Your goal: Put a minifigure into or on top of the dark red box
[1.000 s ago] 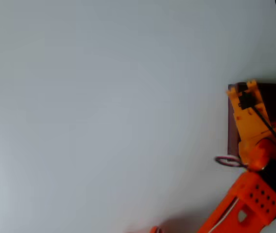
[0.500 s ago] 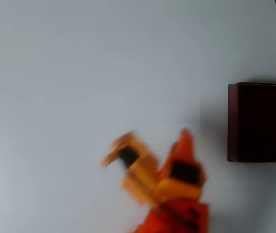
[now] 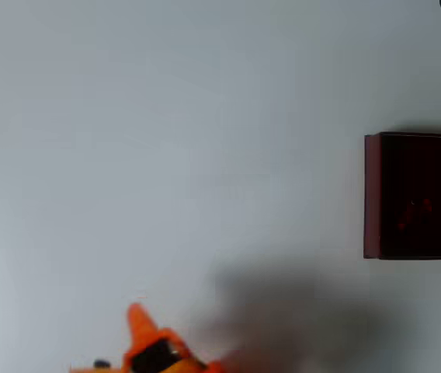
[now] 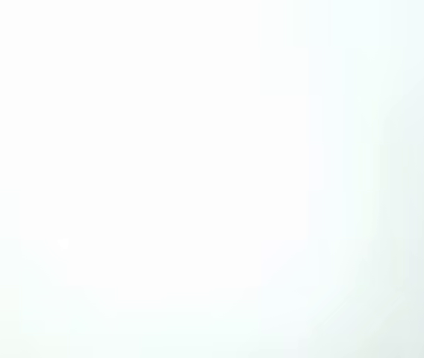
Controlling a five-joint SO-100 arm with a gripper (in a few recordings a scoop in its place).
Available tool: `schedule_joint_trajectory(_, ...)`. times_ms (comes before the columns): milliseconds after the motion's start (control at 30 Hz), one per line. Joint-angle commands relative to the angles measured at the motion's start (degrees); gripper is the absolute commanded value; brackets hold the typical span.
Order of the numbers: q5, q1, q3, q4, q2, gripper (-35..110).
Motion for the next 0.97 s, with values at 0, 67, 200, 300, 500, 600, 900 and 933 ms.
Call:
schedule_joint_trajectory(0,-1.7,-9.9,1.3,0.6,1.2,0)
schedule_joint_trajectory(67,-2.5,-14.2,3.3,-0.4,1.2,0)
schedule_joint_trajectory(200,-0.8,-18.1,7.9,-2.8,1.2,0)
schedule_joint_trajectory(300,2.4,-18.6,12.3,-5.6,1.3,0)
schedule_joint_trajectory(500,4.1,-18.5,15.9,-9.1,1.3,0)
schedule_joint_trajectory(600,4.0,-19.6,16.4,-11.2,1.3,0)
schedule_joint_trajectory(900,4.7,-19.8,16.4,-11.1,1.3,0)
schedule_joint_trajectory(933,4.7,-19.8,16.4,-11.0,1.3,0)
